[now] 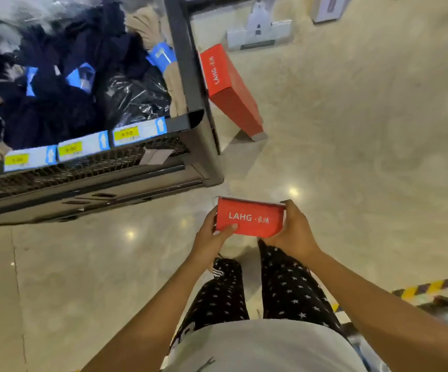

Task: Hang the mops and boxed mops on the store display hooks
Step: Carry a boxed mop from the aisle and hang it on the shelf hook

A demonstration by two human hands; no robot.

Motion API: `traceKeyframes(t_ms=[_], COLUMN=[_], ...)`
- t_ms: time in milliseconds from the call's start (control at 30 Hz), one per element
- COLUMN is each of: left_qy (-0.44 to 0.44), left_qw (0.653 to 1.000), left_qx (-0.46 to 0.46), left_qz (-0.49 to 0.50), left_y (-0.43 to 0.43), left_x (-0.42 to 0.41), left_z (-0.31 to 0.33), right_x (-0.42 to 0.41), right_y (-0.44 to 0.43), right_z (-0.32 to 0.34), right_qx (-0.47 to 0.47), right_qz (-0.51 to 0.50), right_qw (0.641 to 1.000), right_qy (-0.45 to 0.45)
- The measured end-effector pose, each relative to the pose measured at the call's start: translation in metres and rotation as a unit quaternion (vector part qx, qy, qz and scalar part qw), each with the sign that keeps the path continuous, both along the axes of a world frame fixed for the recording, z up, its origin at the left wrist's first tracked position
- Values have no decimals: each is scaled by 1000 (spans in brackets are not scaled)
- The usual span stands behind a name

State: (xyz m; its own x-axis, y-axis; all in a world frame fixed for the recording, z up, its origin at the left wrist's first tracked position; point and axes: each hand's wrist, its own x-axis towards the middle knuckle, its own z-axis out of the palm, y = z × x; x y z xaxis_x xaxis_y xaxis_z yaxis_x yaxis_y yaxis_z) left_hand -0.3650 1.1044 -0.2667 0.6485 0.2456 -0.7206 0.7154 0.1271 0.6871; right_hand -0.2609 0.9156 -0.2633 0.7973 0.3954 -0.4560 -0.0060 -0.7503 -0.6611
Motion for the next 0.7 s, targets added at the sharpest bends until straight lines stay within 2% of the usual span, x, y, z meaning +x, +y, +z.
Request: traceKeyframes(t_ms=[233, 367, 567, 700], left_qy=[-60, -74, -138, -188], left_qw=[990, 978, 923, 890], left_qx=[-2, 16, 40, 51], left_qz=[-125, -195, -357, -412], left_y=[-74, -120, -205, -261], left_x=[98, 155, 249, 307], left_z=[35, 51, 83, 101], right_x=[56, 93, 160, 188], right_y=[-95, -154, -255, -309], right_z=[42, 65, 103, 130], right_qx=[33, 44, 79, 106], right_qz=[-135, -172, -212, -240], right_qw=[990, 984, 974, 965], right_qy=[27, 21, 7, -8])
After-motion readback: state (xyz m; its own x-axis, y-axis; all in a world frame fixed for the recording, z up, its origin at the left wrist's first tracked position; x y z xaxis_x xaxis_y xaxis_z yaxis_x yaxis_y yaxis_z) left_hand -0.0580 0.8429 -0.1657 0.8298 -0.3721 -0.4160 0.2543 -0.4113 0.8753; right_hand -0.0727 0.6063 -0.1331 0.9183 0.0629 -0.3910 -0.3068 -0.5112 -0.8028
